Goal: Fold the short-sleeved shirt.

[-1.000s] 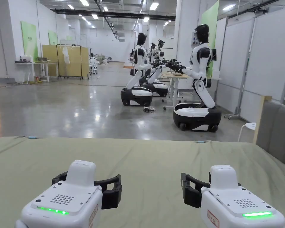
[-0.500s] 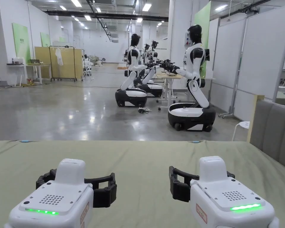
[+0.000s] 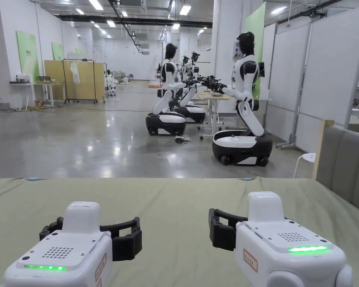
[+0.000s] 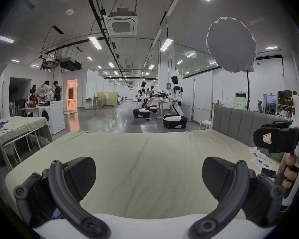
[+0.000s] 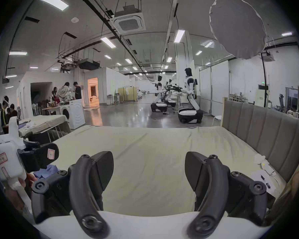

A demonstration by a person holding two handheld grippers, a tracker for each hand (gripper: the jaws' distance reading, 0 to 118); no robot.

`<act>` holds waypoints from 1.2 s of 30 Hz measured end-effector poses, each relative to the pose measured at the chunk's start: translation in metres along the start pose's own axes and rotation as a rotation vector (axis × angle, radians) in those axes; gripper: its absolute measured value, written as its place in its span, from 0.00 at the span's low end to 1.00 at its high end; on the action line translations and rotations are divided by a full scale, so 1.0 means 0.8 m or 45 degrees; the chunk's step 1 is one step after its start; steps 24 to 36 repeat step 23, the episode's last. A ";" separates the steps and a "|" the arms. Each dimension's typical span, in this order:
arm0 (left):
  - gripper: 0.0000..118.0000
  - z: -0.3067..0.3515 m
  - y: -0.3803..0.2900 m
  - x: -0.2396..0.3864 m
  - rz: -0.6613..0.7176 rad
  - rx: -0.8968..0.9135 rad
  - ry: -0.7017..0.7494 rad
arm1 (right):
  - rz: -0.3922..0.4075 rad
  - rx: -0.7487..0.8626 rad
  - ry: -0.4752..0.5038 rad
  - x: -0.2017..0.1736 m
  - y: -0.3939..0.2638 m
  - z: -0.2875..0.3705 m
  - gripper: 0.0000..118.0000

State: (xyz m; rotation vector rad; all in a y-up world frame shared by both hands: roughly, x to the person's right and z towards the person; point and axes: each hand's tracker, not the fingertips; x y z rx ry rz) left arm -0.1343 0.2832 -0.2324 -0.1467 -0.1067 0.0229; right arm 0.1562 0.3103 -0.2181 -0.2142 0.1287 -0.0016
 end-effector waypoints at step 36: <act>1.00 0.006 -0.004 0.002 0.023 0.003 0.002 | -0.055 0.046 0.053 0.008 0.005 0.014 0.78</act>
